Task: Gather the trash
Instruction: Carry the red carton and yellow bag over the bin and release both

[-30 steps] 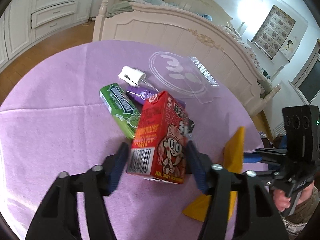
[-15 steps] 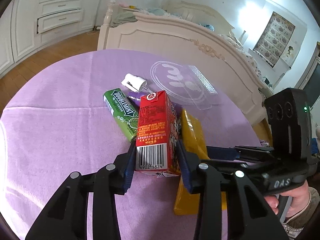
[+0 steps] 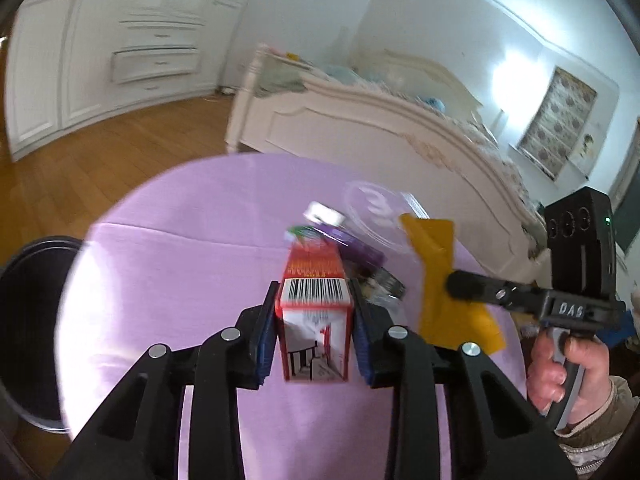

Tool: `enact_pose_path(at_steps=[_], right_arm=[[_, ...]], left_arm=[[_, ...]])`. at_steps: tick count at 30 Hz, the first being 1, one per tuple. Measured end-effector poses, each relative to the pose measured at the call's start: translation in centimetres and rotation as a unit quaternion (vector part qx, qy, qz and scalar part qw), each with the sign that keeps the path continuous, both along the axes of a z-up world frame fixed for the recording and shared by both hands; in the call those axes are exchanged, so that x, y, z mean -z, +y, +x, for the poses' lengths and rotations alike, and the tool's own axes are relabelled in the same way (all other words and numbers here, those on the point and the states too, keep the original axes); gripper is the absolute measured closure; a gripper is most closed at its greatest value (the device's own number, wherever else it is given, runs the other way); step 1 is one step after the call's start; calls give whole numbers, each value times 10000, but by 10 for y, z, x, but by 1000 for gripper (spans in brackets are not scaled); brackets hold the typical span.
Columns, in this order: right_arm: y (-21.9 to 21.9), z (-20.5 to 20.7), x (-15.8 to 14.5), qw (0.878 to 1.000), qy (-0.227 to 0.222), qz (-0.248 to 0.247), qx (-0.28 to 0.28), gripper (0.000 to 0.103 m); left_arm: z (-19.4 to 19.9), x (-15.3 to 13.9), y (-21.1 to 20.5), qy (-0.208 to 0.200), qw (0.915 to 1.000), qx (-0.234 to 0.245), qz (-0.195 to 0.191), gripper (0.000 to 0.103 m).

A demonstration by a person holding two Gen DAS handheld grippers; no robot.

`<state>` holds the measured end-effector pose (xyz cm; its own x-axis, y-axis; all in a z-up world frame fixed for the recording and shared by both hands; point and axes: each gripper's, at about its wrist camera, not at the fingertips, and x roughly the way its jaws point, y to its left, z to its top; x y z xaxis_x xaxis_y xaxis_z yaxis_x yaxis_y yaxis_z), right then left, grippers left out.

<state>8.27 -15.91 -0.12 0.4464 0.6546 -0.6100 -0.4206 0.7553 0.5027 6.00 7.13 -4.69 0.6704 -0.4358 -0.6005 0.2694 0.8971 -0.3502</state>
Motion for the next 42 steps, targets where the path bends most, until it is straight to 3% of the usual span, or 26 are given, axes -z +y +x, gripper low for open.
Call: enact_pose_path(at_steps=[12,22,30,39,42], right_arm=[[128,31,-18,9947,-163,-107,-1009,71],[254,62,-13,9855,-106,-290,-1666,70],[323,77,21,9787,162,-608,-1956,70],[354,89,44,9762,301,-818,-1987,70],[358,91,47,9761,346,-828,-1977,60]], left_arm=[[-25,-1,119,-112,9929,-1176,-130,71],[-41,12,210,-30,9754,-2192,-247,71],[-40,27,244,137,9676,-2508,-272,71],[-34,42,261,271,9643,-2612,-331,70],[-32,42,262,350,9632,-2650,-289,68]])
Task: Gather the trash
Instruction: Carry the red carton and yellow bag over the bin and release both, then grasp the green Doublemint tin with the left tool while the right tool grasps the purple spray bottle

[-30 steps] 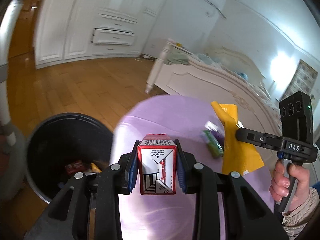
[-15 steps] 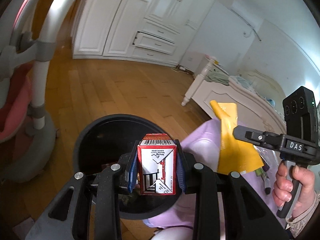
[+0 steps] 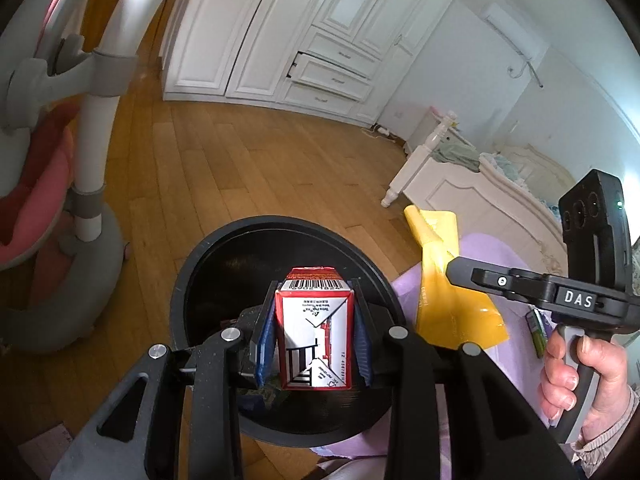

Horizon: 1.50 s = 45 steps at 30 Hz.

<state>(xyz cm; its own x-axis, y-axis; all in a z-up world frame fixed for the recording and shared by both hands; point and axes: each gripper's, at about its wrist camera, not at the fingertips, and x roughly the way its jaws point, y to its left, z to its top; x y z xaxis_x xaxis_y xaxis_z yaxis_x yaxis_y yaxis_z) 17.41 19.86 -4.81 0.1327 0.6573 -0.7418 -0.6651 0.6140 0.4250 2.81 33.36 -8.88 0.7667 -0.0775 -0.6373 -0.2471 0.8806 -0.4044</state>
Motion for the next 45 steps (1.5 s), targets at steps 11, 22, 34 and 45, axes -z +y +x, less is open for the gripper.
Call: enact_pose_path(at_steps=[11,22,34,45], right_arm=[[-20,0,-9,9997,-68,202,77,40],[-78,-3,-31,9977,-241,564,300,24],[-238,-2,-35,9876,-726,365,1345,29],[-323,-17,-25,9776,-1239,-276,1681,40]], left_arm=[[-5,-17,-18,-104,9999,40,24,33],[1,-38,-57,-187,9992,349,-15,33],[46,-45,-190,-184,9829,1824,193,33],[83,-30,-287,29,9644,2607,444,33]])
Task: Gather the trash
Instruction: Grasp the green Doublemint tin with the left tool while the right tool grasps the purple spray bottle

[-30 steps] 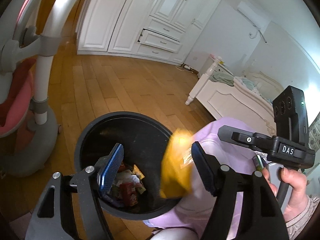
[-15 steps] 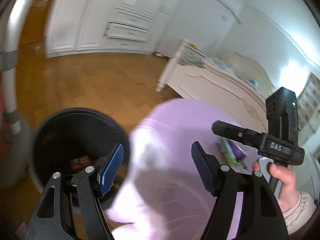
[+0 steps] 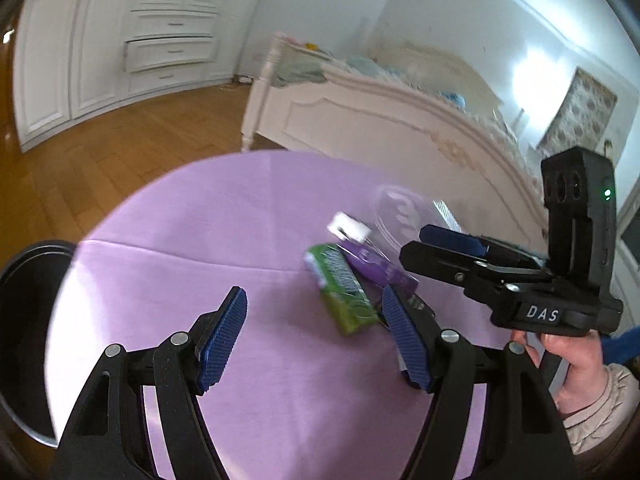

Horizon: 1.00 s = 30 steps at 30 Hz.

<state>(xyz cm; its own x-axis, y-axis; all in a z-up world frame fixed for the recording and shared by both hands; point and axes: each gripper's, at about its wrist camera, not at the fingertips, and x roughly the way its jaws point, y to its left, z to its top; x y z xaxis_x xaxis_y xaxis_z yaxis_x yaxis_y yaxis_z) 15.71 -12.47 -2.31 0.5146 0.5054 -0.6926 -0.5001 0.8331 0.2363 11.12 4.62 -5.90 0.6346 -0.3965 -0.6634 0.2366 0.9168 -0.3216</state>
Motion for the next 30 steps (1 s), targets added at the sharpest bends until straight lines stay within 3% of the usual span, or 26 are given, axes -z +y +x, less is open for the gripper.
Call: enact_pose_path(at_steps=[10,13,21,22,25,30], right_arm=[[-35,-2,26,9993,9,-360,80,48],[-35,-2,29,9993,-2,-381,-10,48],[-9,6,37,9982,54,-499,-330,48],[-4,9,39,9978,87,-534,-376,54],[5,16,44,9969,178,-630,-433,57],[14,24,53,9960,333,-684,-472,77]], left_arm=[[30,30,-52,370,9977,161,542,34],[36,37,-56,443,9963,86,733,49],[42,38,-48,329,9957,-22,871,64],[42,38,-46,316,9958,-12,855,65],[38,39,-41,277,9961,-57,840,67],[39,36,-29,275,9968,-182,734,69]])
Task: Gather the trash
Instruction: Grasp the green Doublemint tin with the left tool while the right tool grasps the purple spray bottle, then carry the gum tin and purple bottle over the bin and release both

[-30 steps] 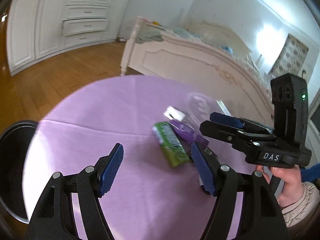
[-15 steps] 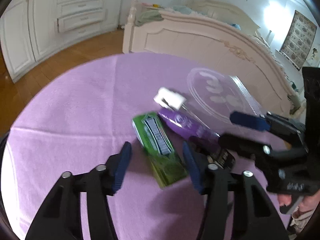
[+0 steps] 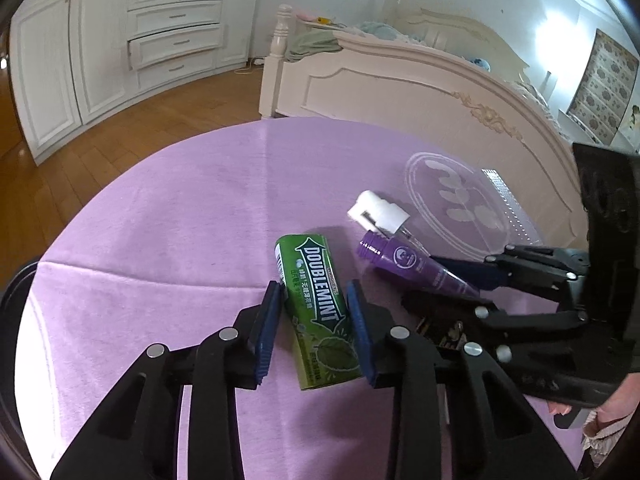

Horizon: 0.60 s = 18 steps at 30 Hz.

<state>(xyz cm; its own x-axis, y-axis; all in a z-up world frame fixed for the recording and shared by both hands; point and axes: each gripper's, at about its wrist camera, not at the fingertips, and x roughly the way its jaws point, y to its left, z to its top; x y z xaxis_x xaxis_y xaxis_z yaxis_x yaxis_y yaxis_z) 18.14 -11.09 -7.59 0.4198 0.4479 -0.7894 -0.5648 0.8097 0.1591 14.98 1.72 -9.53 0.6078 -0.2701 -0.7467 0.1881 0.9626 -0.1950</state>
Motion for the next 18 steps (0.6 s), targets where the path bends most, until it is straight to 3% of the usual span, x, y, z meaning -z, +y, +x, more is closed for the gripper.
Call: enact_pose_path(at_steps=[10,18], right_arm=[[6,-5,-23,9977,216,647,28,77],[49,-14,-47,9943,263,1010,-205,77]], left_arm=[[-20,-23,37,-276,9987,-206,-370,71],[-50,-44,92,-589,9946,-624,-580,72]])
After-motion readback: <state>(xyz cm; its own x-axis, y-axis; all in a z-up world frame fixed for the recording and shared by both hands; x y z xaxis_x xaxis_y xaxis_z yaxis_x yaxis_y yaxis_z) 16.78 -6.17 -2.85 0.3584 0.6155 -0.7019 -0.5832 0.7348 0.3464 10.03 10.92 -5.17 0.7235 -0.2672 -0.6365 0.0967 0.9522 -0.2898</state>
